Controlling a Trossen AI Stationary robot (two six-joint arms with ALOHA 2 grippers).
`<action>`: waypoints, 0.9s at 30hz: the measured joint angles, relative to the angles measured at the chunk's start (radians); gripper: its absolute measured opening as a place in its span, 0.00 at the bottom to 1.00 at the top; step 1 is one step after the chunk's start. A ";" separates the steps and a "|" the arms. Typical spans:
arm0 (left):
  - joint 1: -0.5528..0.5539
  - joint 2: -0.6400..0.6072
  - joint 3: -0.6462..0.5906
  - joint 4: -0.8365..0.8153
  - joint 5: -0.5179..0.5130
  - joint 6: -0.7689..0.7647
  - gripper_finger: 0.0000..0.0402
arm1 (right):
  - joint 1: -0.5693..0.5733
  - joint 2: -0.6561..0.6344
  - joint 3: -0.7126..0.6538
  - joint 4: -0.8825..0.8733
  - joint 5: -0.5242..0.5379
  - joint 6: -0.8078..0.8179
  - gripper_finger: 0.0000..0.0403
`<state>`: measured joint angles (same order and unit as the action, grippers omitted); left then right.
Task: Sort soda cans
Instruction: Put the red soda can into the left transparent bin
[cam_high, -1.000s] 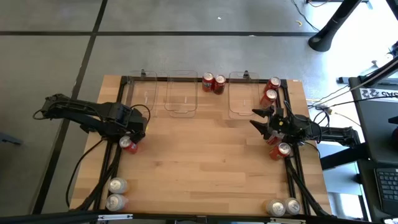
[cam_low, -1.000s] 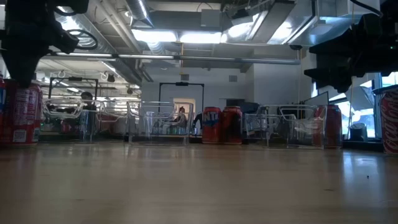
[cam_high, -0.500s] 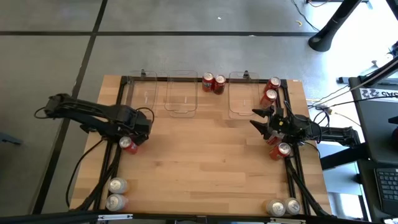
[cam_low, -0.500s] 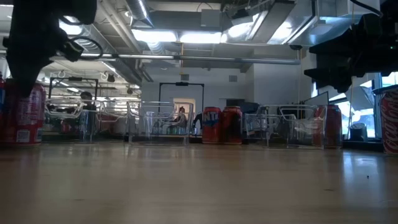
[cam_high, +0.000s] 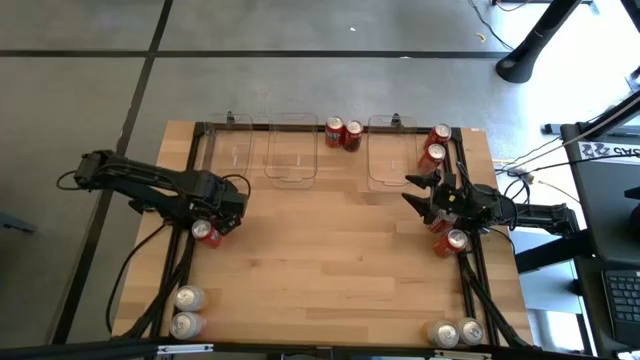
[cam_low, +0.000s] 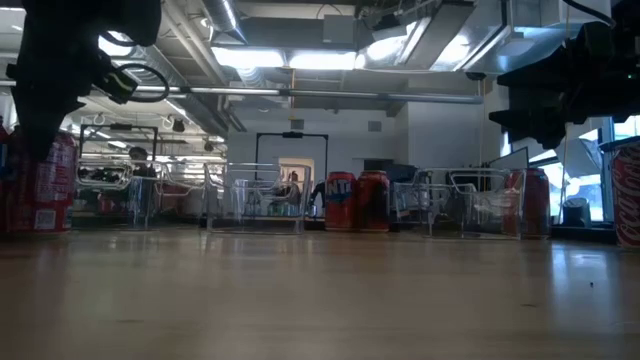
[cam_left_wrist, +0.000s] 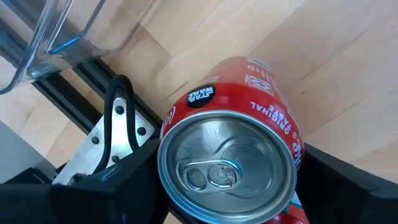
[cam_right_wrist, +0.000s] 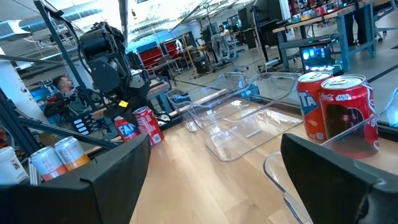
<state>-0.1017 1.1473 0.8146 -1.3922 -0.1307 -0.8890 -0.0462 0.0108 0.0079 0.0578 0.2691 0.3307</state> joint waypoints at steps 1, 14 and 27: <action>0.000 0.000 0.000 0.002 -0.001 0.002 0.73 | 0.000 0.000 0.000 0.000 0.000 0.000 0.89; 0.000 0.002 0.136 -0.004 0.001 0.002 0.73 | 0.000 0.000 0.000 0.000 0.006 -0.023 0.89; 0.002 0.001 0.357 -0.014 -0.064 0.040 0.73 | 0.000 0.000 0.000 0.003 0.008 -0.023 0.89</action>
<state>-0.0997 1.1484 1.1717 -1.4065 -0.1945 -0.8486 -0.0463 0.0105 0.0082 0.0608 0.2771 0.3080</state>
